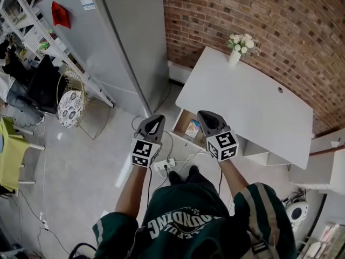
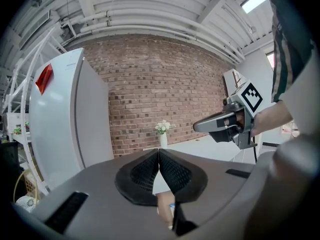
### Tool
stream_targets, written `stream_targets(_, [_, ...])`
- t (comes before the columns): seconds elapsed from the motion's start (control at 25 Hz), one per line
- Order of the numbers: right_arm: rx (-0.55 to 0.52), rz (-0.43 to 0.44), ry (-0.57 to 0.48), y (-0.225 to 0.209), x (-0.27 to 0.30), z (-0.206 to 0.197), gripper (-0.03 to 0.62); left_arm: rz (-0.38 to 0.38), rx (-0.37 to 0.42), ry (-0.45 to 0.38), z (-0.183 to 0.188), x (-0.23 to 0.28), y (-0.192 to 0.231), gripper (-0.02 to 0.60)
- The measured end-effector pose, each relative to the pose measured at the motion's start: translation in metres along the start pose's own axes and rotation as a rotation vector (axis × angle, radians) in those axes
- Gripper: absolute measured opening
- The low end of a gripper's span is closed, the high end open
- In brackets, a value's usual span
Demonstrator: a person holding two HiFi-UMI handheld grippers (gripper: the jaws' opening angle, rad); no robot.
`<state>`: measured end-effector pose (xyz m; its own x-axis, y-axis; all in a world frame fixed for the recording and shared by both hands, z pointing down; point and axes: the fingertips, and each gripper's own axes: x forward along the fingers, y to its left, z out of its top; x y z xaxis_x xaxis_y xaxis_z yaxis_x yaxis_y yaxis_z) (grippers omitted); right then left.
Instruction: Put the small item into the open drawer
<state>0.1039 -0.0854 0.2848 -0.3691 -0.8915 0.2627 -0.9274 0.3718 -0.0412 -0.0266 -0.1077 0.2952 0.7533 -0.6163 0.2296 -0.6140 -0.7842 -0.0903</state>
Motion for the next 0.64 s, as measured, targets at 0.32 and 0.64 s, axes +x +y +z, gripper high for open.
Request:
stream_targets(0.32, [0.01, -0.015, 0.004, 0.0, -0.01, -0.009, 0.025, -0.013, -0.013, 0.008, -0.008, -0.002, -0.011, 0.015])
stream_targets(0.64, [0.013, -0.023, -0.002, -0.006, -0.009, -0.006, 0.025, -0.012, -0.029, 0.006, -0.008, 0.0, -0.009, 0.015])
